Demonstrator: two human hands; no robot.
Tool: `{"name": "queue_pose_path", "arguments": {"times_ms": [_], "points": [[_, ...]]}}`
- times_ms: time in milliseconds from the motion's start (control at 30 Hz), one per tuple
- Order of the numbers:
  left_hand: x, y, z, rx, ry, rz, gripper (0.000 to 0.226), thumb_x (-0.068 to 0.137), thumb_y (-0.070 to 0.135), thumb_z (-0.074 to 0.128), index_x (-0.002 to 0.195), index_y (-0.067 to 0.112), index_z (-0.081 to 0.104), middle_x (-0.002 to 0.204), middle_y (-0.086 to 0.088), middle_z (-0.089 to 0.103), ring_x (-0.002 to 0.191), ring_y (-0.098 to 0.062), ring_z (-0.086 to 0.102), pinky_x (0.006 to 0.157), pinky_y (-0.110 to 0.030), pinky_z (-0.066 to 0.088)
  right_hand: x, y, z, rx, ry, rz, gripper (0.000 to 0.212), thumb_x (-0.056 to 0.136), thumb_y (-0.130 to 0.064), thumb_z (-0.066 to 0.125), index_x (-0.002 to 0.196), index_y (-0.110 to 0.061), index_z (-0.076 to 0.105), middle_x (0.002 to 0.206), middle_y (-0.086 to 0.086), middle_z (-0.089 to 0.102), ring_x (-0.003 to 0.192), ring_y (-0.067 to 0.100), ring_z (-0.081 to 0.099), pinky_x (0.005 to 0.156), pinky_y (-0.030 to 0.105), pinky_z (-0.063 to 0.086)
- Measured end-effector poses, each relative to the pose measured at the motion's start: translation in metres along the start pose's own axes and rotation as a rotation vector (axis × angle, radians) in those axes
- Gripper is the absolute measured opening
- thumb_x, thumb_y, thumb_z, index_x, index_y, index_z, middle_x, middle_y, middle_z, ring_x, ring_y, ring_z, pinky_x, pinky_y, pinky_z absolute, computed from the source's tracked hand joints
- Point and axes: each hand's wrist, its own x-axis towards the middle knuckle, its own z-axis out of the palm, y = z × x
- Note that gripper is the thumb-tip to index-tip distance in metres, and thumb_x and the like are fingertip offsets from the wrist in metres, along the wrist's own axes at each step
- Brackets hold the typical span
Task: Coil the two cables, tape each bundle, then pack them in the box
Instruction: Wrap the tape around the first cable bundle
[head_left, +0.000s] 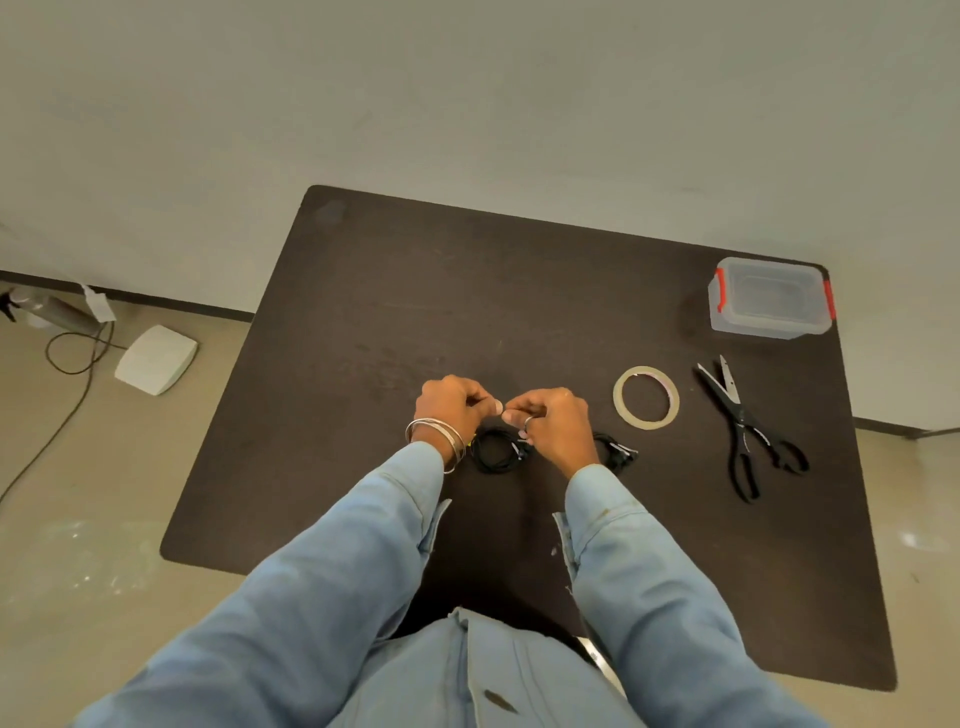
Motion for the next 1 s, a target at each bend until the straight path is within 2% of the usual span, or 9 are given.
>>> {"name": "queue_pose_path", "arguments": {"times_ms": [133,267,367,433,500,600,733,867,1000], "points": [[0.01,0.003,-0.008,0.19,-0.03,0.097,0.012,0.083,0.03,0.067,0.09,0.025,0.075,0.093,-0.001,0.073,0.089,-0.023,0.066,0.081,-0.035,0.053,0.006,-0.004,0.001,-0.012,-0.01,0.088,0.006,0.08,-0.016,0.075,0.085,-0.016,0.077,0.076,-0.003,0.068,0.078,0.008,0.061,0.075,0.021,0.044],[0.016,0.001,-0.007,0.171,-0.02,0.121,0.02,0.086,0.029,0.065,0.103,0.025,0.072,0.106,0.0,0.072,0.101,-0.025,0.065,0.09,-0.037,0.051,0.009,-0.007,0.002,0.175,0.052,0.203,0.005,0.077,-0.013,0.076,0.08,-0.018,0.076,0.079,-0.005,0.069,0.083,0.007,0.061,0.075,0.023,0.044],[0.019,-0.004,-0.002,0.212,-0.044,0.071,0.042,0.087,0.032,0.063,0.128,0.023,0.056,0.104,-0.004,0.072,0.103,-0.029,0.063,0.092,-0.042,0.05,0.011,-0.003,0.005,0.215,0.084,0.277,0.005,0.076,-0.011,0.076,0.077,-0.016,0.076,0.079,-0.002,0.072,0.08,0.009,0.063,0.071,0.021,0.045],[0.024,-0.011,-0.002,0.168,-0.038,0.002,0.052,0.087,0.032,0.064,0.136,0.023,0.047,0.101,-0.004,0.072,0.103,-0.029,0.062,0.095,-0.043,0.049,0.011,0.001,0.003,0.281,0.115,0.31,0.006,0.077,-0.008,0.075,0.079,-0.014,0.076,0.083,0.001,0.074,0.081,0.011,0.066,0.071,0.021,0.047],[0.028,-0.018,-0.003,0.132,-0.063,-0.008,0.043,0.086,0.029,0.065,0.128,0.025,0.057,0.106,-0.005,0.071,0.106,-0.028,0.062,0.097,-0.037,0.048,0.011,0.003,-0.001,0.456,0.118,0.357,0.006,0.08,-0.007,0.072,0.084,-0.011,0.075,0.088,0.002,0.073,0.081,0.01,0.065,0.07,0.021,0.046],[0.026,-0.025,0.004,0.16,-0.18,0.02,0.031,0.083,0.027,0.069,0.113,0.022,0.068,0.113,-0.005,0.068,0.107,-0.025,0.062,0.095,-0.029,0.045,0.01,0.001,-0.008,0.569,0.099,0.462,0.003,0.083,-0.018,0.072,0.086,-0.016,0.073,0.083,-0.001,0.065,0.07,0.007,0.051,0.065,0.026,0.037],[0.021,-0.03,0.023,0.404,-0.273,0.096,0.039,0.087,0.032,0.063,0.124,0.02,0.061,0.123,-0.007,0.056,0.116,-0.029,0.051,0.099,-0.04,0.045,0.007,0.004,-0.009,0.64,0.018,0.495,0.012,0.087,-0.016,0.066,0.091,-0.025,0.073,0.087,-0.004,0.069,0.078,0.01,0.052,0.074,0.033,0.037],[0.016,-0.033,0.034,0.653,-0.2,0.19,0.034,0.092,0.032,0.054,0.123,0.02,0.061,0.124,-0.006,0.051,0.118,-0.028,0.045,0.094,-0.04,0.045,0.0,0.009,-0.009,0.636,-0.039,0.444,0.017,0.087,-0.017,0.065,0.094,-0.031,0.074,0.083,-0.007,0.07,0.078,0.01,0.053,0.074,0.033,0.035],[0.013,-0.035,0.04,0.672,-0.126,0.21,0.031,0.093,0.031,0.049,0.116,0.015,0.062,0.119,-0.008,0.054,0.114,-0.028,0.047,0.09,-0.038,0.043,-0.005,0.014,-0.008,0.655,-0.096,0.399,0.023,0.088,-0.015,0.063,0.1,-0.031,0.072,0.083,-0.007,0.07,0.08,0.01,0.052,0.075,0.033,0.035]]}}
